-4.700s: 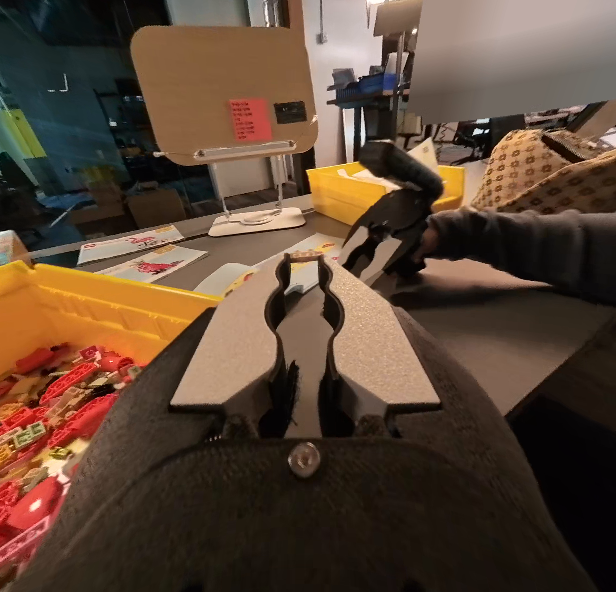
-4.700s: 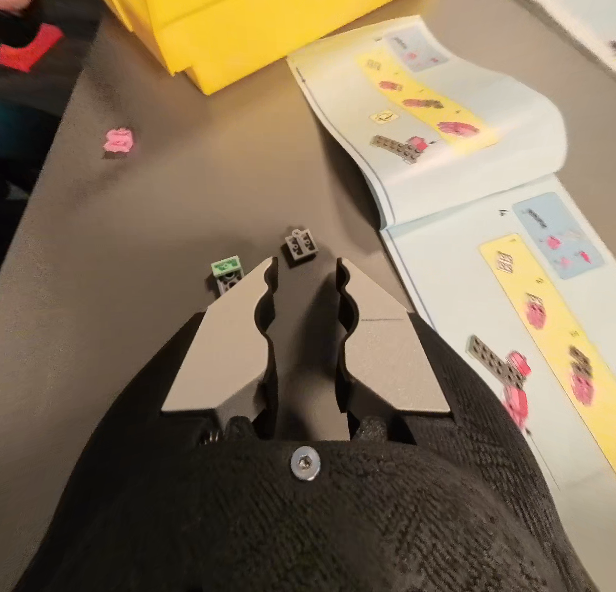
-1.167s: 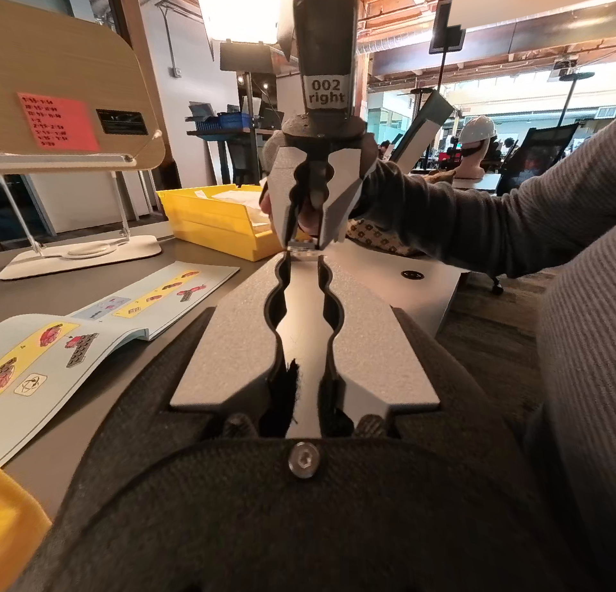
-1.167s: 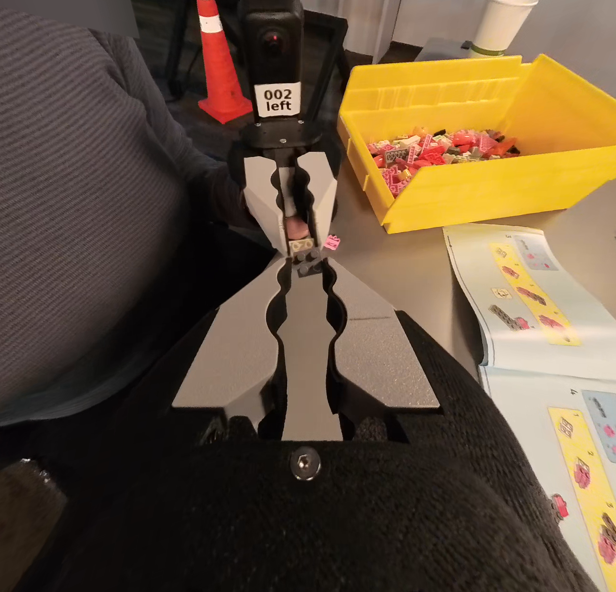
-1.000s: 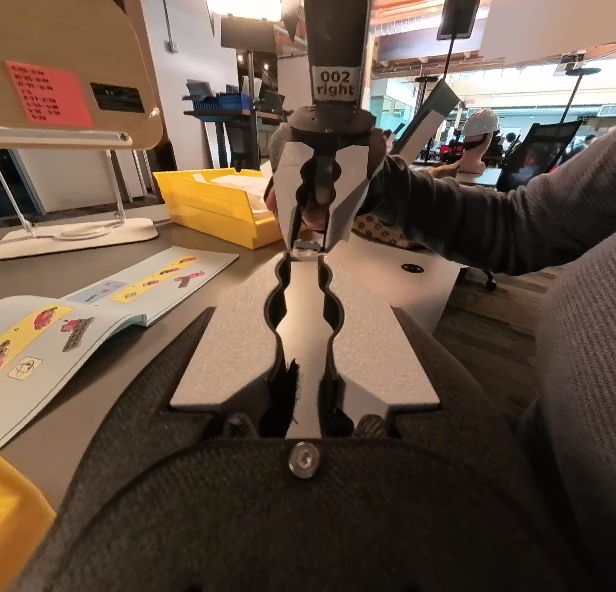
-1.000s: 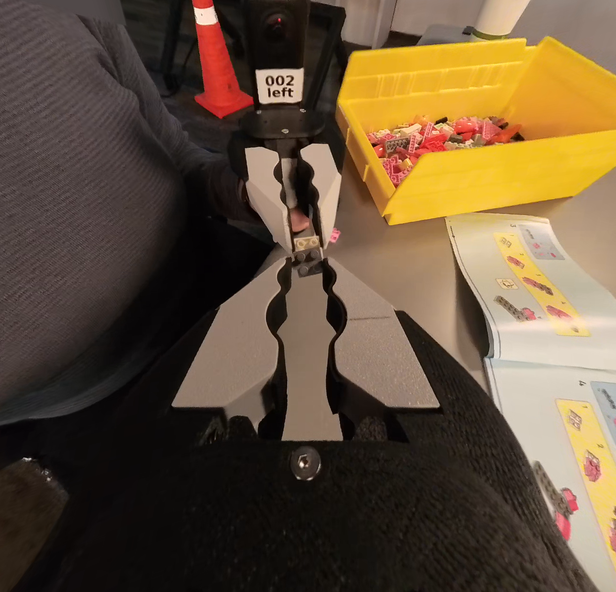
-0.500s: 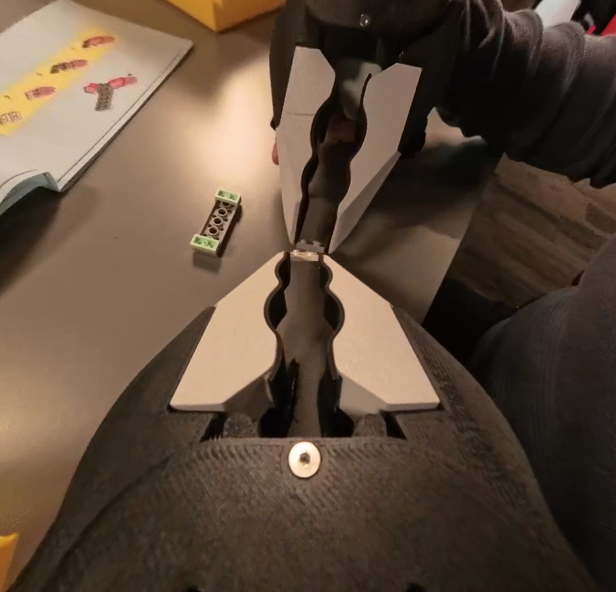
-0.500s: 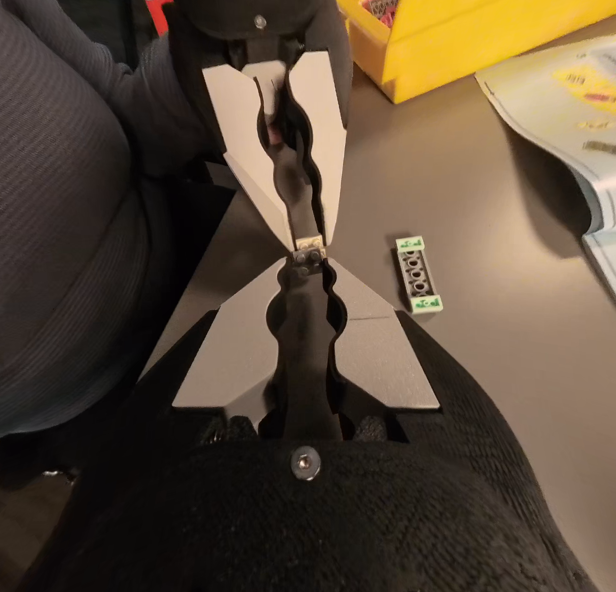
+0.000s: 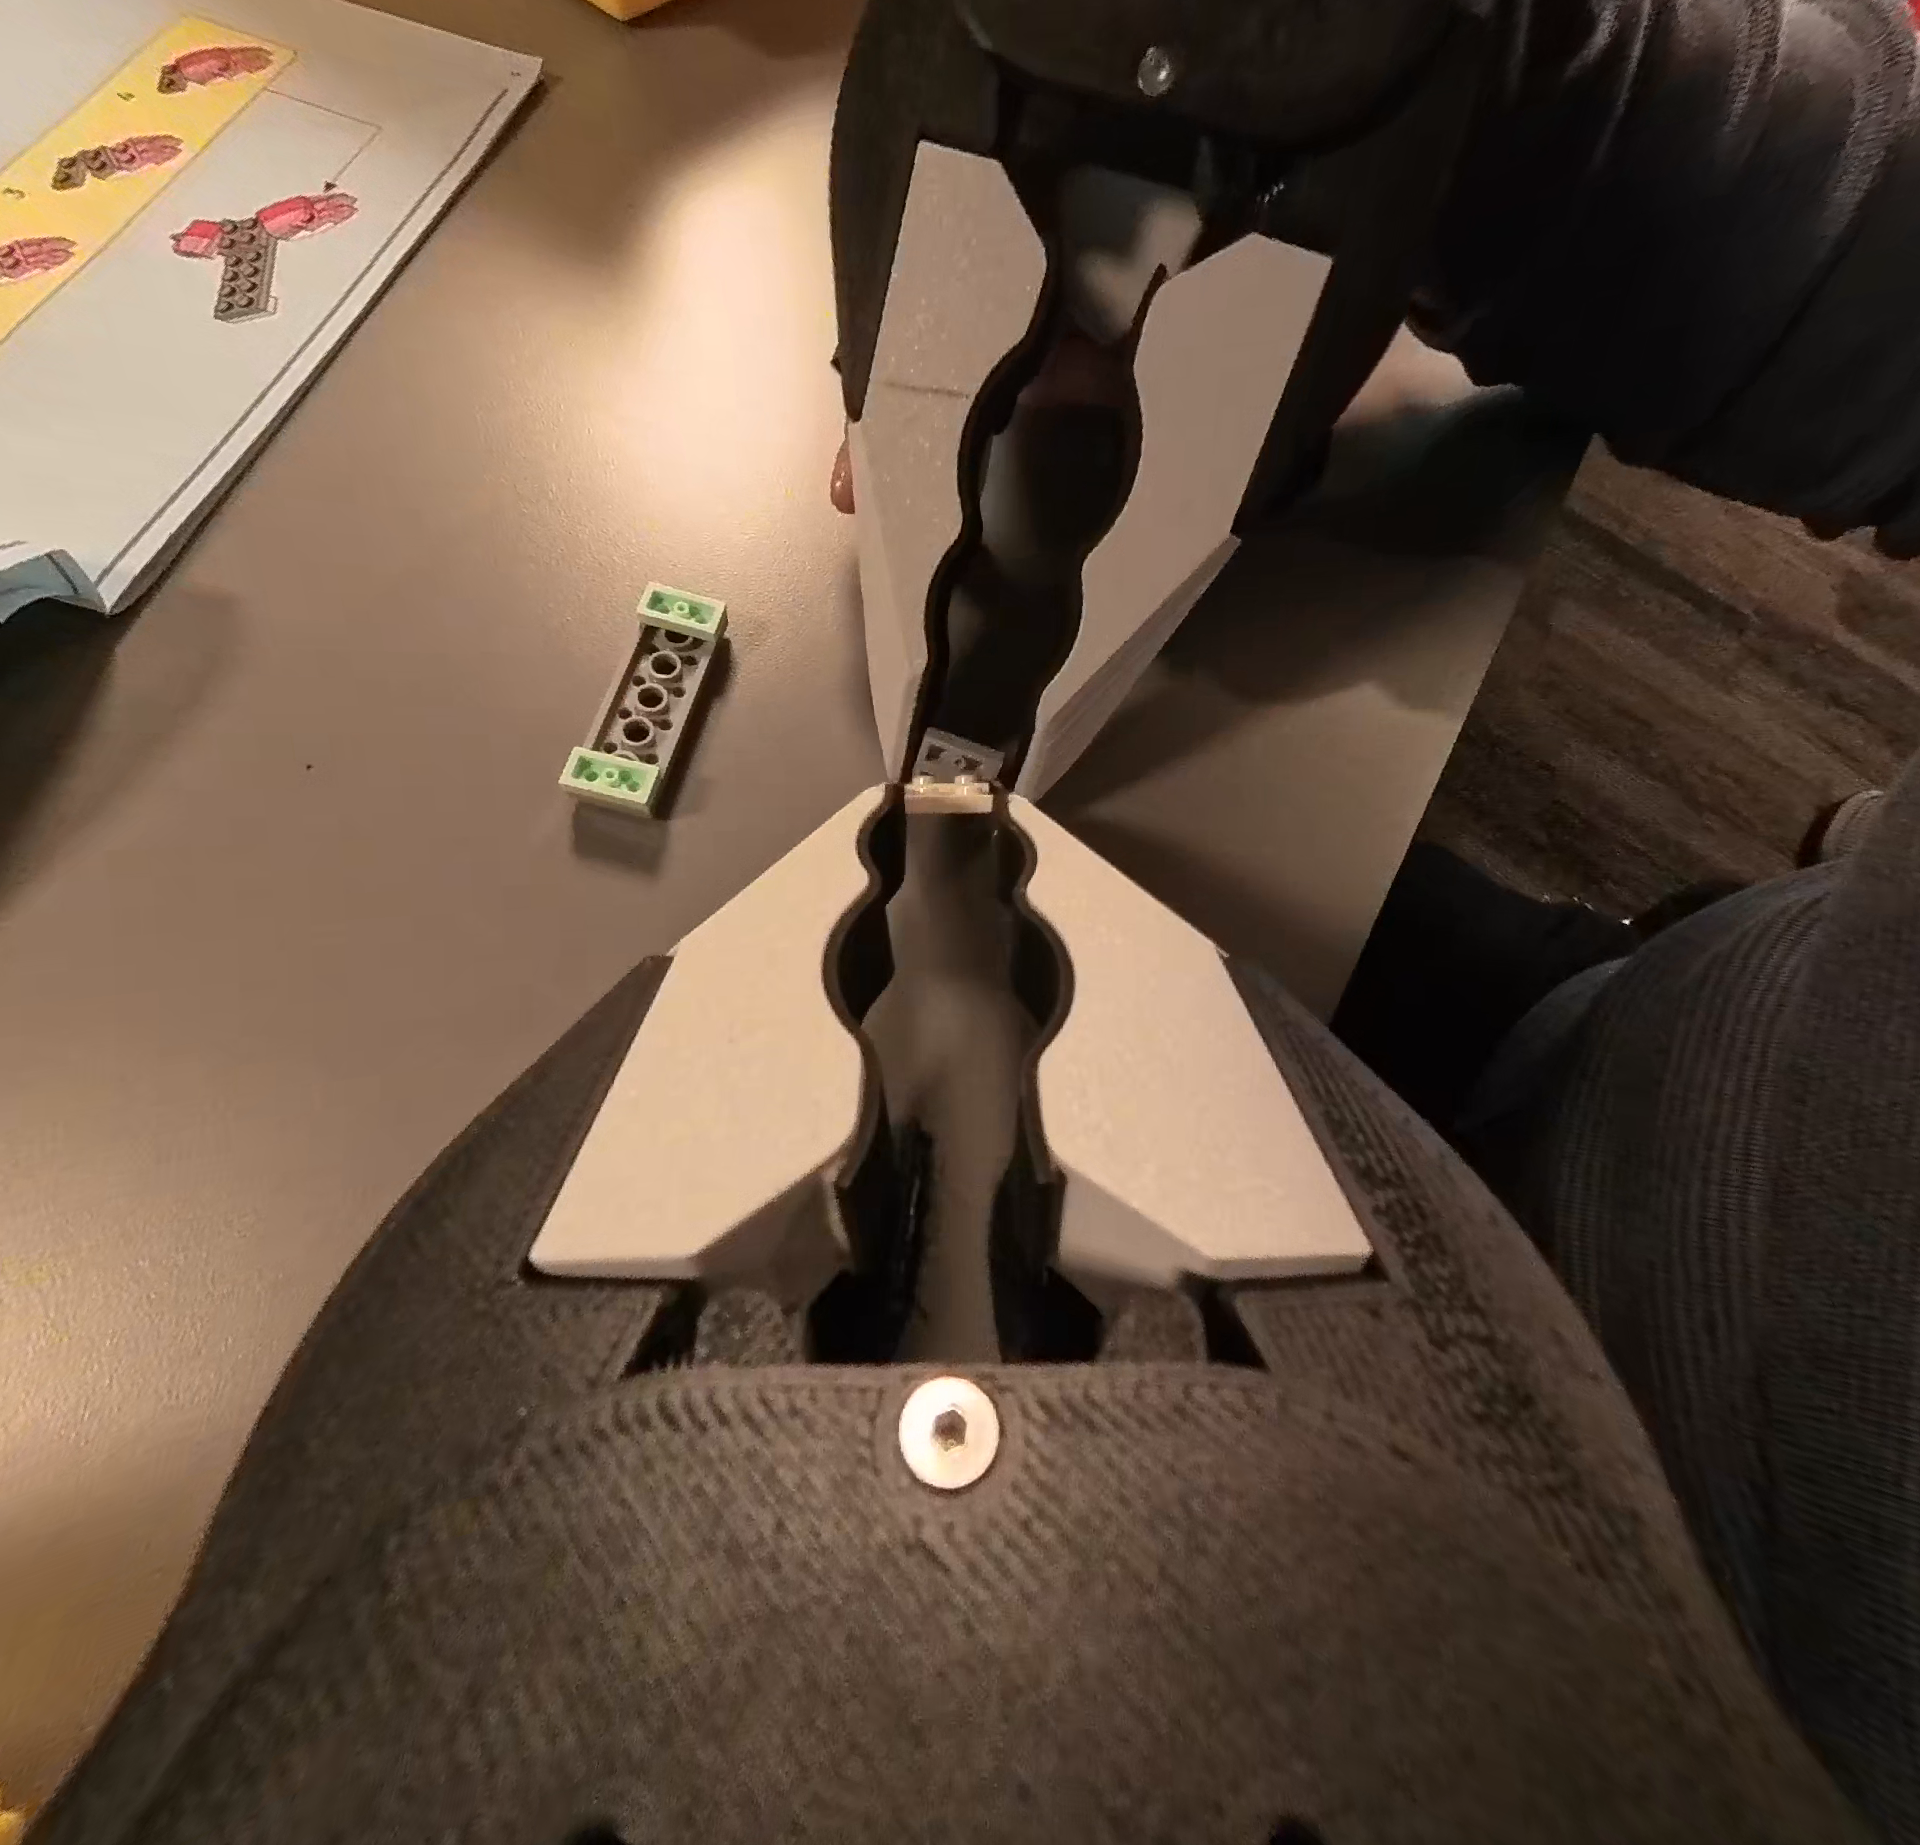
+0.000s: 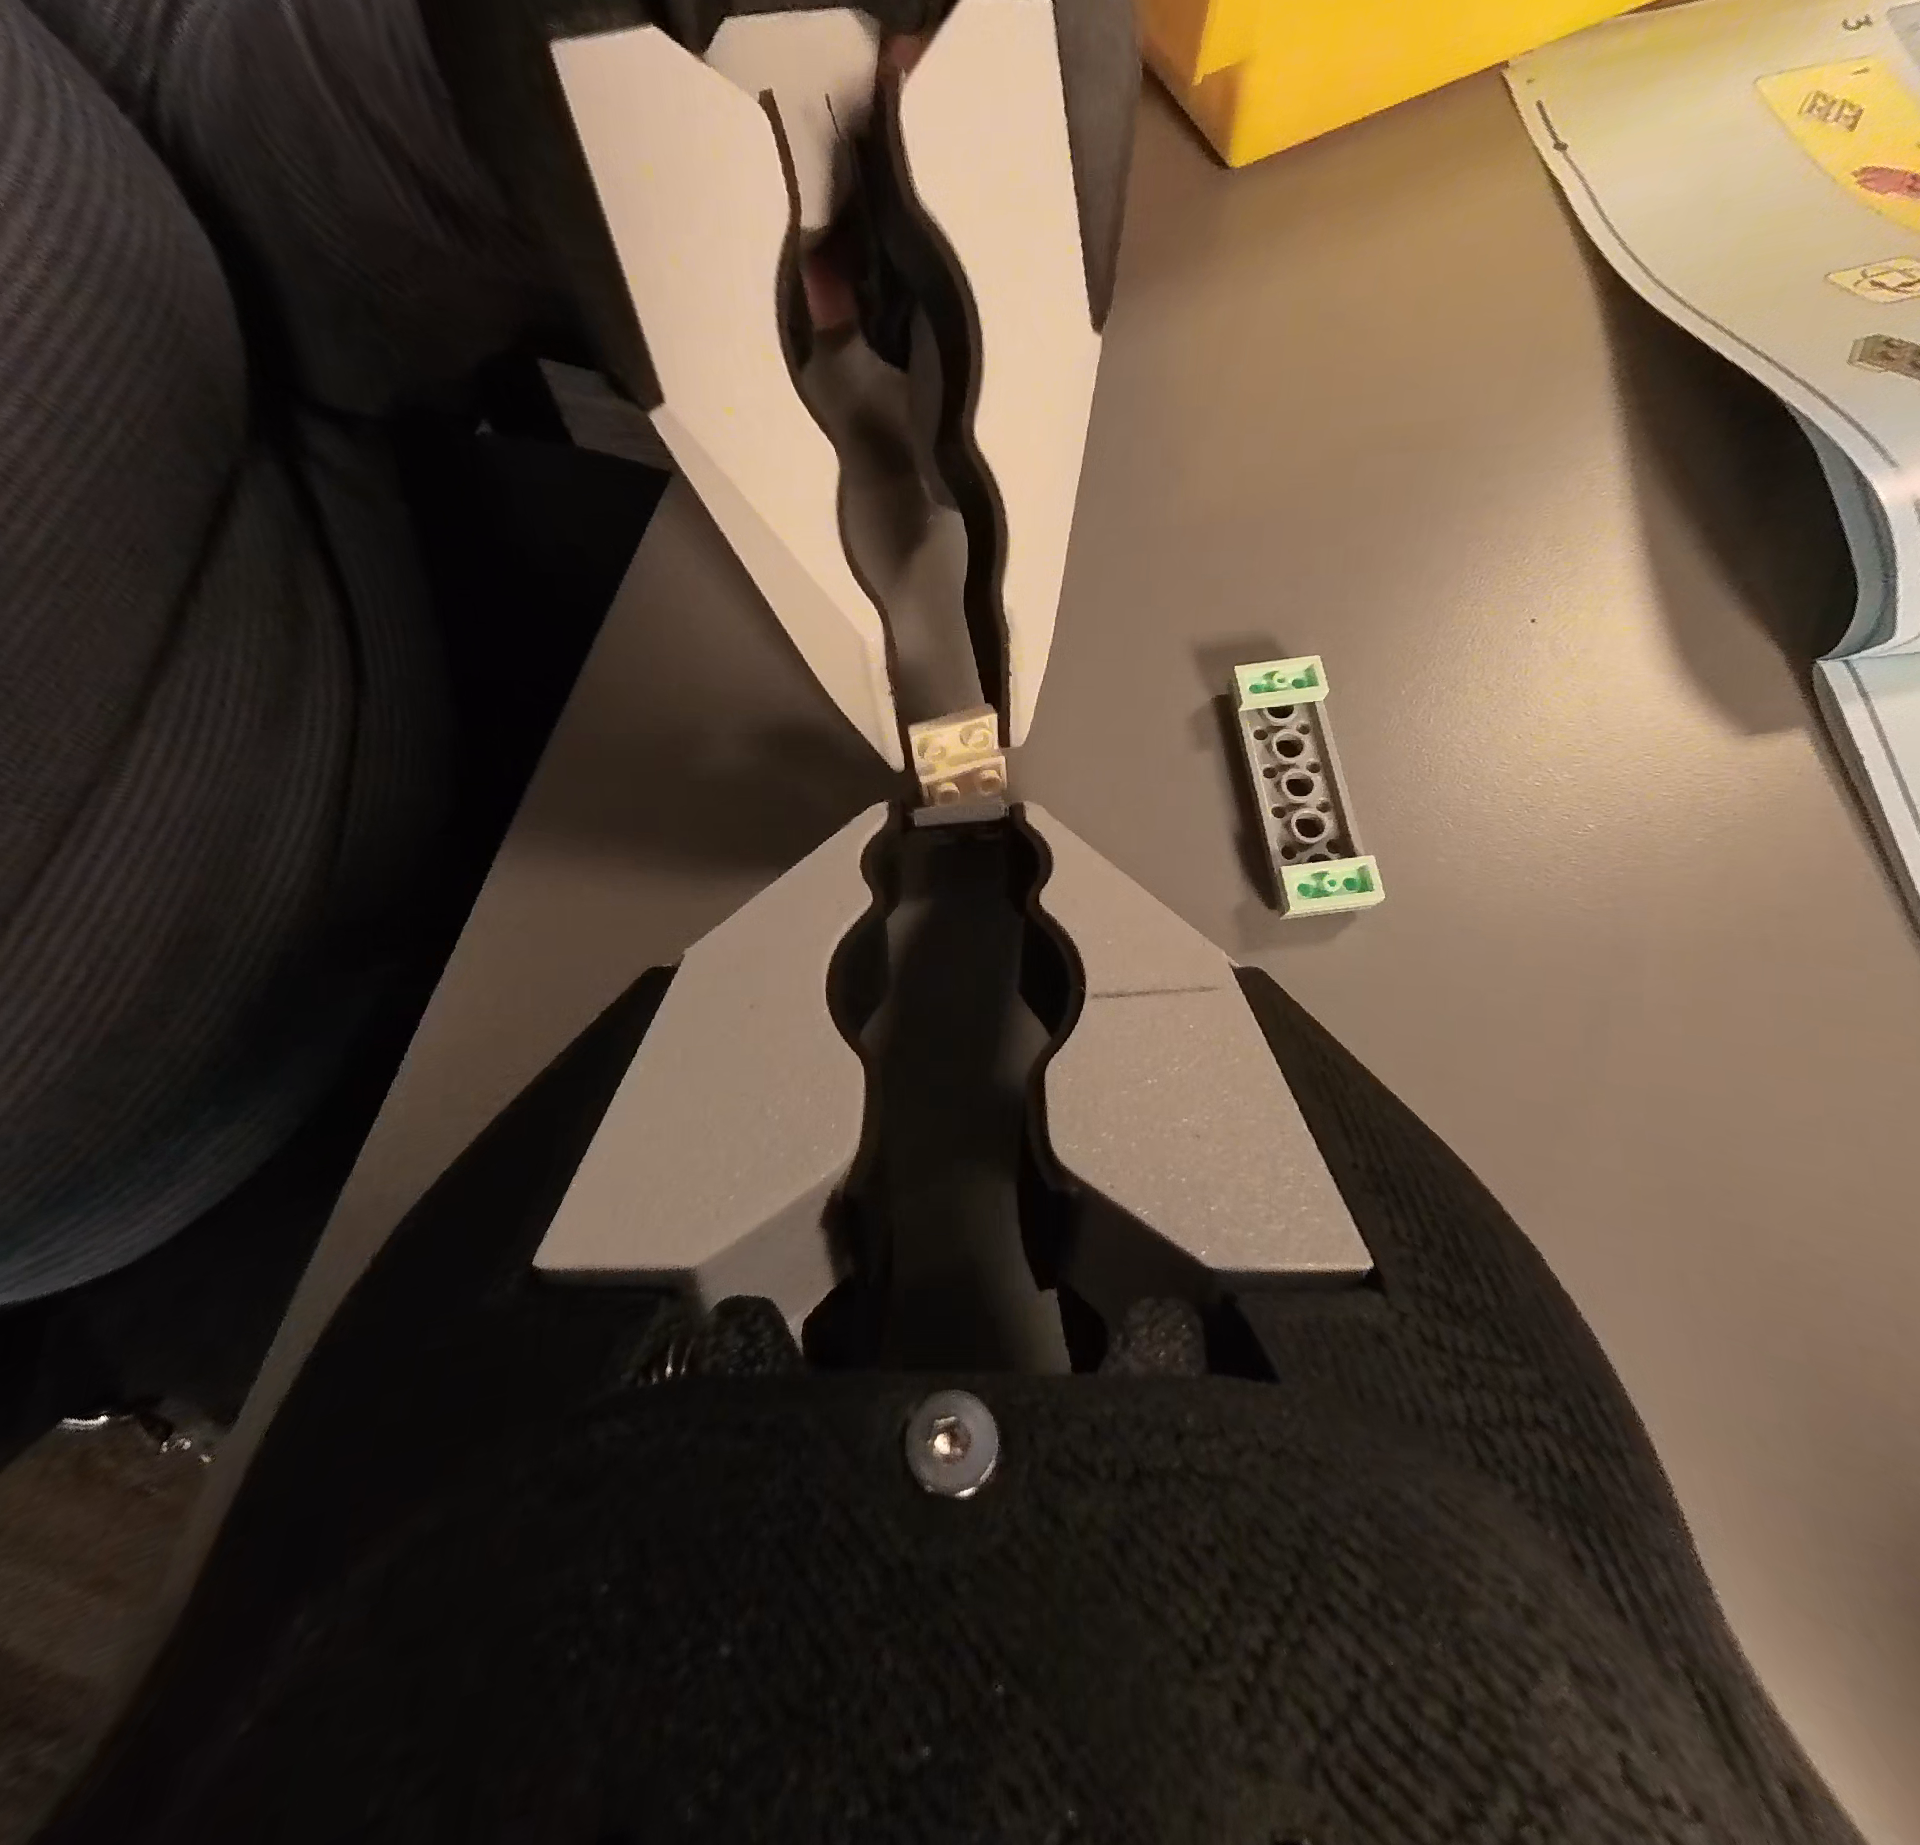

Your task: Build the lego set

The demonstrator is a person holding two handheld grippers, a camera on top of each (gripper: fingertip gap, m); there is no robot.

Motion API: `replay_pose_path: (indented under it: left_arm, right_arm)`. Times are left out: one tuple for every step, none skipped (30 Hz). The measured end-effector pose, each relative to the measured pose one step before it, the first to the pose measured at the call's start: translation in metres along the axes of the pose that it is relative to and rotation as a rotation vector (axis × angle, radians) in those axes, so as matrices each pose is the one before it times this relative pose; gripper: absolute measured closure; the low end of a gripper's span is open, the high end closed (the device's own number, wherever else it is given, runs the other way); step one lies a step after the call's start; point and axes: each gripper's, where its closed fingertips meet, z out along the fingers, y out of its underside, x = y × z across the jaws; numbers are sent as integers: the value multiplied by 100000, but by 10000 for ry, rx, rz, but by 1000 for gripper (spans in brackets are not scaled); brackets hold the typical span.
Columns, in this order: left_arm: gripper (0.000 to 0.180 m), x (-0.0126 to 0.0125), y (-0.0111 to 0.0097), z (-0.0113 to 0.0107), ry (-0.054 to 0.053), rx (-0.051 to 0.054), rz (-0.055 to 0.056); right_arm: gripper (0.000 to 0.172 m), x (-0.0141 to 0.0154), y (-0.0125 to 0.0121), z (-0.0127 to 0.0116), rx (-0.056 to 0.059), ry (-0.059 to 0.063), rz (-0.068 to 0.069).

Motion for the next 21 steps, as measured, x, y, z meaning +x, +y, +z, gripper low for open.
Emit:
replay_pose_path:
  left_arm:
    - [165,7,-4,15,-9,0,24]
    - [165,4,5,1,1,-4,9]
    - [165,12,2,-1,9,-2,2]
    - [165,7,-22,-3,3,14,4]
    - [165,19,-7,-4,19,10,3]
    - [165,31,5,-3,21,-4,-2]
    - [165,2,11,9,6,-6,2]
    - [165,24,0,-15,10,3,11]
    - [165,52,23,-3,26,-3,11]
    - [165,13,23,-29,0,0,2]
    - [165,-29,5,-43,-18,14,-7]
    - [165,16,50,-46,12,-7,-16]
    - [165,-24,64,-31,-12,-24,-24]
    - [165,-128,43,-29,-94,-12,-6]
    - [165,-154,78,-36,-137,-32,35]
    - [165,-104,93,-34,-126,-38,73]
    - [165,-101,56,-39,-126,-9,67]
    - [165,-84,25,-77,-120,15,52]
    - [165,-88,57,-86,-102,5,36]
    - [165,-93,97,-83,-94,-19,19]
    - [165,-135,99,-101,-98,-11,8]
  right_arm:
    - [154,42,28,-22,-32,77,-29]
    - [154,35,29,-36,-35,79,-26]
    - [154,46,43,-42,-34,81,-19]
    - [153,9,49,-52,-32,66,1]
    - [154,7,57,-50,-28,63,7]
    - [154,-16,53,-51,-19,64,1]
    - [155,18,58,-62,-16,80,4]
    - [155,39,87,-86,-27,99,-2]
    - [154,44,107,-109,-44,106,-25]
    - [153,73,117,-128,-38,128,-25]
    - [151,55,99,-140,-20,108,-10]
    - [150,57,129,-143,-23,93,18]
    - [148,77,146,-136,-35,105,56]
    - [146,118,136,-164,-24,144,97]
    - [144,116,86,-195,7,162,170]
    - [143,238,-16,-228,38,282,322]
    - [143,312,-66,-243,31,376,476]
    - [141,-22,-150,-207,79,240,563]
    - [142,-299,-144,-85,70,154,666]
    - [141,-453,11,61,-8,114,596]
    - [138,-573,110,179,7,87,389]
